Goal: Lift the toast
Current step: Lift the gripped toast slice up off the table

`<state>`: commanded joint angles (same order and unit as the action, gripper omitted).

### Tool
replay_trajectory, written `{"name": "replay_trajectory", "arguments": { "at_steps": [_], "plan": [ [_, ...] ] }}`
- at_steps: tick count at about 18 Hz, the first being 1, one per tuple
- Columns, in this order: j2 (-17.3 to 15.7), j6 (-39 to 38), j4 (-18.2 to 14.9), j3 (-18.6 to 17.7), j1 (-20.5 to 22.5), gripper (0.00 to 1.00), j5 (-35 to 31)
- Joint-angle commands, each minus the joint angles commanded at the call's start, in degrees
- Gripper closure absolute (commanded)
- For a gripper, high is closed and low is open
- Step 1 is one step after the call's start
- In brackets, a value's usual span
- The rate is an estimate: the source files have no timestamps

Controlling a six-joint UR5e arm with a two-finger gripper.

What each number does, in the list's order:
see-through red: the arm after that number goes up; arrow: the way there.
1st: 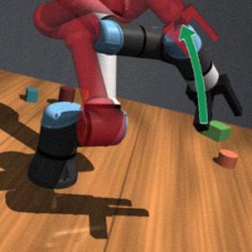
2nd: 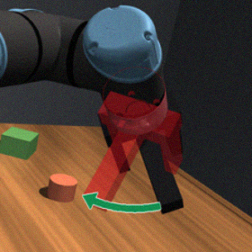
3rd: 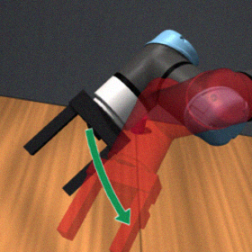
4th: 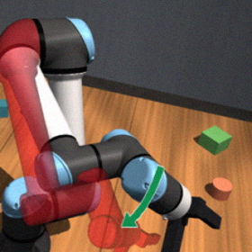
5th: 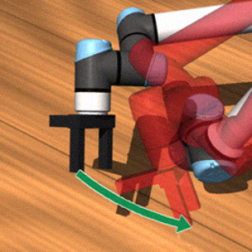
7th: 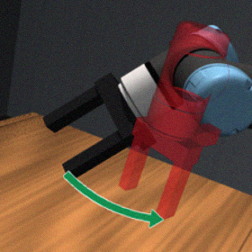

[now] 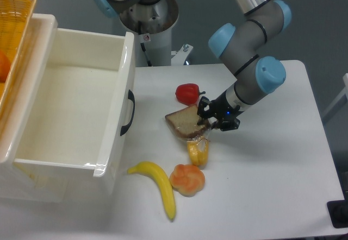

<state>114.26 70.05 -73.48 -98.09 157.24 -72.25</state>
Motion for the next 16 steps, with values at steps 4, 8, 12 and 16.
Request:
{"name": "replay_trajectory", "arguments": {
  "at_steps": [4, 8, 12, 16],
  "plan": [
    [0.44, -0.35, -0.53, 3.25, -0.09, 1.00, -0.09],
    [0.44, -0.35, -3.42, 6.59, -0.09, 1.00, -0.09],
    [0.44, 0.09, -11.84, 12.47, 0.18, 1.00, -0.09],
    [-1.13, 0.00, -12.66, 13.98, -0.09, 1.00, -0.97]
  ]
}}
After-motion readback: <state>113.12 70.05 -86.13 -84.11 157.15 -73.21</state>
